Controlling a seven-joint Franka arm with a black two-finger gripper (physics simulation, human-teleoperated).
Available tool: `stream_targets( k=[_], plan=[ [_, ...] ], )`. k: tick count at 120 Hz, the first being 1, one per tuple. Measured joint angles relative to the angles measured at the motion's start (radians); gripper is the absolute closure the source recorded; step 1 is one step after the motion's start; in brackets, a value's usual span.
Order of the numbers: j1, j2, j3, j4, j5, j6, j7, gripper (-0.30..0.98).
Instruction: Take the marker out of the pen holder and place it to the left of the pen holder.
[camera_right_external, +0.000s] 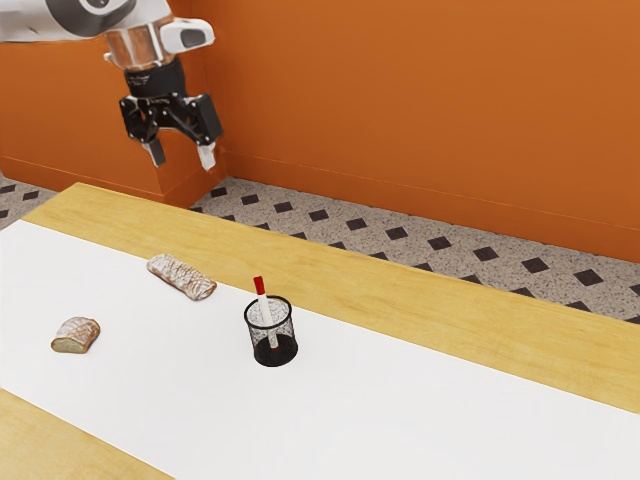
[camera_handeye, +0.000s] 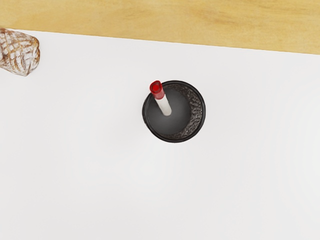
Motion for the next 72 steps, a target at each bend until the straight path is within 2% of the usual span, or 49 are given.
stream_targets(
  k=[13,22,37,50,72],
  plan=[
    [0.016,0.034,0.016,0.014,0.008,-0.001,0.006,0.0],
    [0.027,0.16,0.021,0.043,0.012,0.017,0.008,0.0],
    [-0.039,0.339,0.026,0.059,-0.016,0.085,0.011,0.0],
    [-0.072,0.359,0.029,-0.043,-0.036,0.198,0.011,0.0],
    [-0.068,0.378,0.029,-0.168,-0.049,0.403,0.008,0.0]
  ],
)
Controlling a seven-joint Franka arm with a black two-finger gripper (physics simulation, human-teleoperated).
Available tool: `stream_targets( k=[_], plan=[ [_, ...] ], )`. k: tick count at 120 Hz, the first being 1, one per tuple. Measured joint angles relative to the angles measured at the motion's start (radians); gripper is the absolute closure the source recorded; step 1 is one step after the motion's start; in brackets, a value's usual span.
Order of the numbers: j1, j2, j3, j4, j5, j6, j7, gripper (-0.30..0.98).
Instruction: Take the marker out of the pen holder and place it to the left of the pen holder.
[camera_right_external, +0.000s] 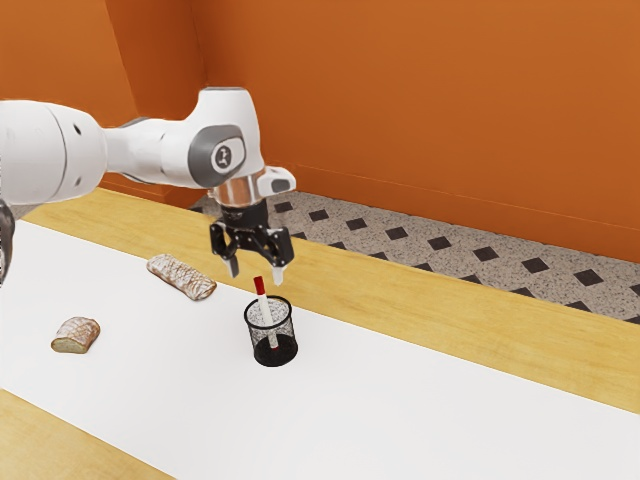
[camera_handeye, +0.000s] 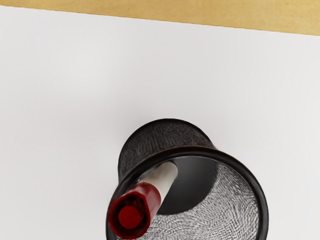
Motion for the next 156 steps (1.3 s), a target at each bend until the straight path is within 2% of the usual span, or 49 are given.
stream_targets(
  k=[23,47,61,83,113,156],
  plan=[
    [0.035,0.039,0.0,-0.035,-0.002,0.16,-0.001,0.01],
    [0.042,0.032,-0.001,-0.055,-0.005,0.211,-0.001,0.13],
    [0.039,0.02,-0.004,-0.055,-0.007,0.195,-0.001,0.2],
    [0.034,0.005,-0.007,-0.055,-0.031,0.13,-0.002,0.22],
    [0.027,0.009,-0.006,-0.053,-0.04,0.095,-0.002,0.47],
    [0.017,0.017,-0.006,-0.039,-0.042,0.094,-0.002,0.65]
  ],
)
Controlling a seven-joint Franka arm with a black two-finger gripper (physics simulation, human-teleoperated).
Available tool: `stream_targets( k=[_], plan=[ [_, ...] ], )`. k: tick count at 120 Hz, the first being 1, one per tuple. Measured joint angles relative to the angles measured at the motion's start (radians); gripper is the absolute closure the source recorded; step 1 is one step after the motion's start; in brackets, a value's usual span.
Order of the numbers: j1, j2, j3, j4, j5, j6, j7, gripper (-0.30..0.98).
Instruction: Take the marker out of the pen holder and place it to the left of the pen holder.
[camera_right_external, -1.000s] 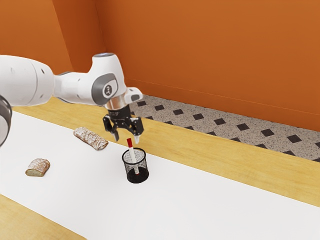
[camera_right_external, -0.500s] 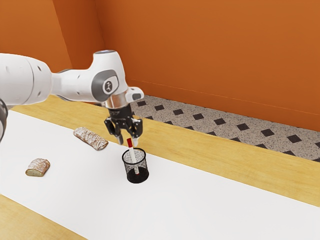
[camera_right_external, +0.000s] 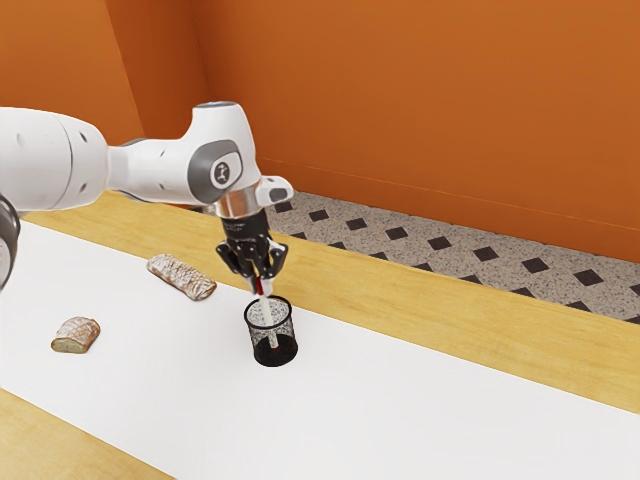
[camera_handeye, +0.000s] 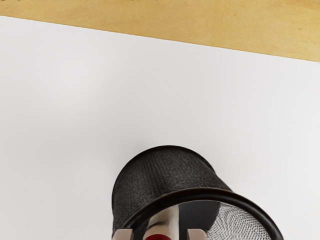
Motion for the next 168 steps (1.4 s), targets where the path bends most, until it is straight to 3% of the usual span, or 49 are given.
stream_targets(
  k=[33,74,93,105,126,147,168],
  plan=[
    [-0.025,-0.016,0.0,-0.001,0.006,0.0,-0.007,0.73],
    [-0.034,-0.294,-0.002,-0.117,0.038,-0.045,-0.026,0.78],
    [0.035,-0.298,-0.003,-0.17,0.073,-0.086,-0.037,0.78],
    [0.086,-0.194,0.015,-0.117,0.093,-0.144,-0.043,0.78],
    [0.094,0.185,0.073,0.329,0.093,-0.408,-0.055,0.78],
    [0.086,0.394,0.153,0.549,0.067,-0.657,-0.06,0.77],
    [0.091,0.517,0.173,0.689,0.02,-0.772,-0.059,0.75]
  ],
)
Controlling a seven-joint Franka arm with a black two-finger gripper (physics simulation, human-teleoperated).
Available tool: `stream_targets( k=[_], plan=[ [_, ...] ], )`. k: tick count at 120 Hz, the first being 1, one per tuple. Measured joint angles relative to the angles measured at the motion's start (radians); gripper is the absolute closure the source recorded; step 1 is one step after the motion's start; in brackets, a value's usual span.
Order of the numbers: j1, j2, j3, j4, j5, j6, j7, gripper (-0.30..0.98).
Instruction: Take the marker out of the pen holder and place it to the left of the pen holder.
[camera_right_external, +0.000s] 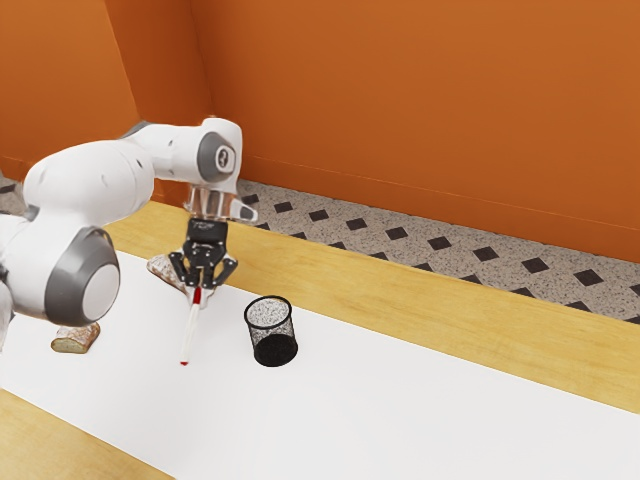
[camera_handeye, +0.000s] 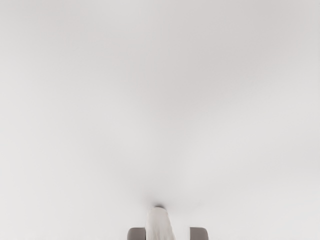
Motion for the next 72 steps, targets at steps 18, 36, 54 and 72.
stream_targets(
  k=[18,36,54,72],
  plan=[
    [0.001,0.047,0.0,0.031,-0.045,-0.017,0.0,0.65],
    [0.002,0.067,0.0,0.033,-0.084,0.012,0.003,0.45],
    [0.031,-0.087,-0.007,0.023,-0.099,0.05,0.023,0.22],
    [0.007,-0.663,-0.078,-0.339,-0.086,0.119,0.062,0.11]
  ],
)
